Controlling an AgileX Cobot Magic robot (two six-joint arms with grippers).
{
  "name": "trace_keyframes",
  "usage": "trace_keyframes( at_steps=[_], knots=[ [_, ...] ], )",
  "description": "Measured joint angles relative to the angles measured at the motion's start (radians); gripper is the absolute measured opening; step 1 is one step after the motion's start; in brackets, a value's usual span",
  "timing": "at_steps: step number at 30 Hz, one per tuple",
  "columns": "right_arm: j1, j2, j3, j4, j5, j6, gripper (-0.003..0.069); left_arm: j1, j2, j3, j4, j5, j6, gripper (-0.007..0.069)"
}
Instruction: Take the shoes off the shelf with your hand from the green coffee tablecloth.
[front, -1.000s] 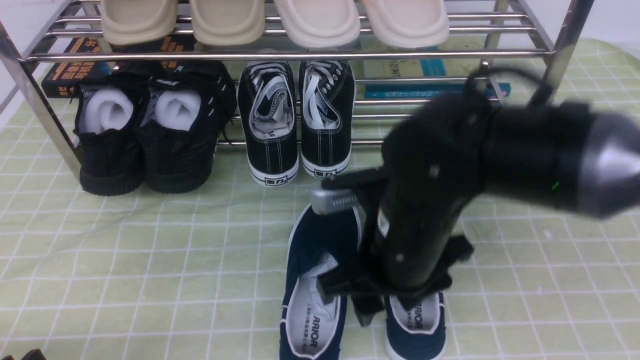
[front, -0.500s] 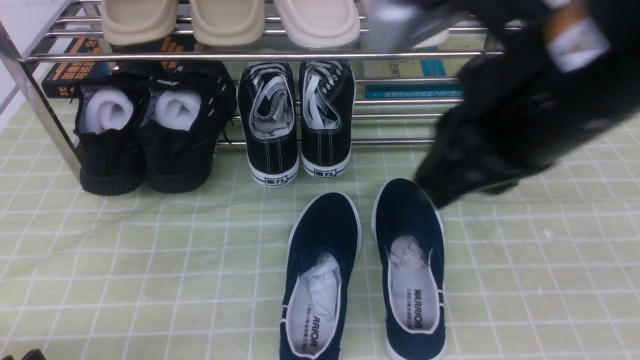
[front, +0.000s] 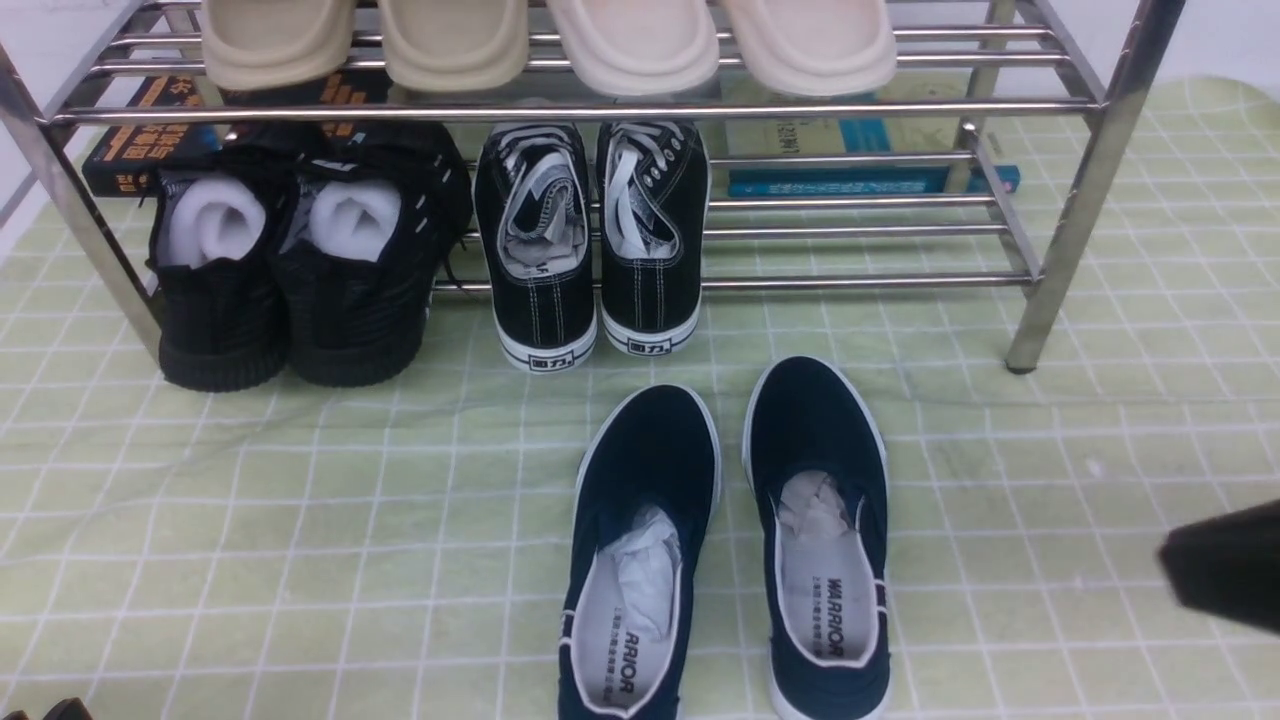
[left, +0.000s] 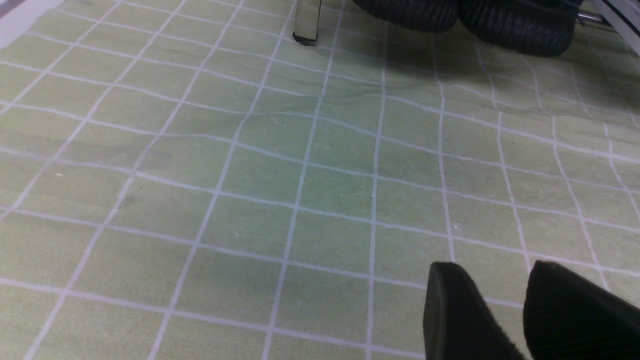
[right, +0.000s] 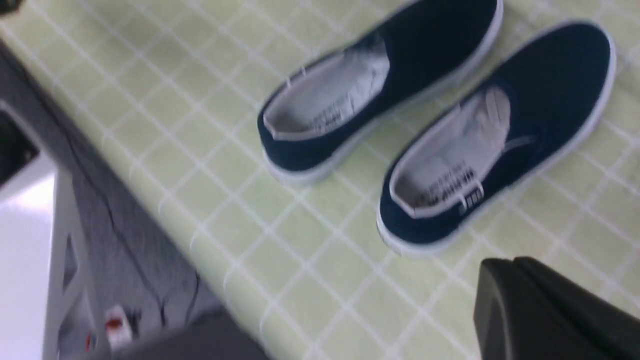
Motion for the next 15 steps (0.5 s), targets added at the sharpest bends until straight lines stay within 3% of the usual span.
trace_keyframes(
  at_steps=[6,15],
  knots=[
    [0.0,-0.05,0.256,0.0,-0.376,0.0,-0.0011,0.0,0.0,0.0,0.0,0.0,0.0,0.0242],
    [0.0,-0.05,0.401,0.0,-0.438,0.001,-0.0007,0.0,0.0,0.0,0.0,0.0,0.0,0.0242]
  ],
)
